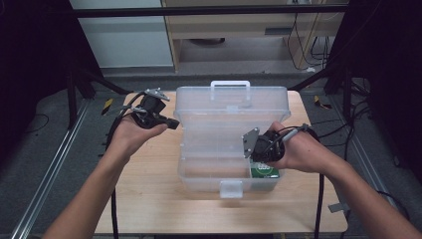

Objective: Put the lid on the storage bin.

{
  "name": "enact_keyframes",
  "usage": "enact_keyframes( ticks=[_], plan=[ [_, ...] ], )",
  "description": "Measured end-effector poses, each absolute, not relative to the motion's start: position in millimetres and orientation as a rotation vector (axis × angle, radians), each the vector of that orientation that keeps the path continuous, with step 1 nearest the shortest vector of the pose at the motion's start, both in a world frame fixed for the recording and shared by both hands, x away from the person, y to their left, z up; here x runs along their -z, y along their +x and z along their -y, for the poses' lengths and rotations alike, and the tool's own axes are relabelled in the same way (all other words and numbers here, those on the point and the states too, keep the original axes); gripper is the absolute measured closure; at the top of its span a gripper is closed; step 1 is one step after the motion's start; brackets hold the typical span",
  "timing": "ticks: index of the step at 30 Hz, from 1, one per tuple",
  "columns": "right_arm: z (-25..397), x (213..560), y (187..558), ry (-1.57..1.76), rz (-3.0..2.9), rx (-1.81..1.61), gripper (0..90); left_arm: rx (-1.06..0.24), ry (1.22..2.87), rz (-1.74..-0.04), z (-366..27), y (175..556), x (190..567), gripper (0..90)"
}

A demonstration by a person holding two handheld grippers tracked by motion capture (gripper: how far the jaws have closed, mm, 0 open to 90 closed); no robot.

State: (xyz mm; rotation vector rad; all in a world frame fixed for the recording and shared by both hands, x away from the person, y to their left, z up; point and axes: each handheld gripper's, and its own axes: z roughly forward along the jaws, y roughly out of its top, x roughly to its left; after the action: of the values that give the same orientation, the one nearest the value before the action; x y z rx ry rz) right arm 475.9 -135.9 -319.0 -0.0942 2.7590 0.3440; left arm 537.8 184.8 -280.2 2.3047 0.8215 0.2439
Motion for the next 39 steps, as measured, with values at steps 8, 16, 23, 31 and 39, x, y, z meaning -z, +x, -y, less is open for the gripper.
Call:
enact_keyframes(
  ticks=[8, 16, 23, 31, 39],
  plan=[
    [137, 322, 473, -0.092, -2.767, -0.361, 82.7, -0.242, 2.311, -0.819, -184, 535, 283, 90.0],
    [149, 318, 470, -0.042, -2.754, -0.423, 69.4, -0.268, 2.322, -0.804, -185, 532, 286, 90.0],
    [170, 319, 464, 0.097, -2.725, -0.504, 48.0, -0.262, 2.315, -0.794, -186, 525, 291, 90.0],
    [191, 323, 457, 0.217, -2.660, -0.579, 33.2, -0.258, 2.313, -0.778, -187, 515, 298, 90.0],
    [206, 327, 453, 0.311, -2.638, -0.629, 28.7, -0.256, 2.310, -0.764, -188, 505, 308, 90.0]
  ],
)
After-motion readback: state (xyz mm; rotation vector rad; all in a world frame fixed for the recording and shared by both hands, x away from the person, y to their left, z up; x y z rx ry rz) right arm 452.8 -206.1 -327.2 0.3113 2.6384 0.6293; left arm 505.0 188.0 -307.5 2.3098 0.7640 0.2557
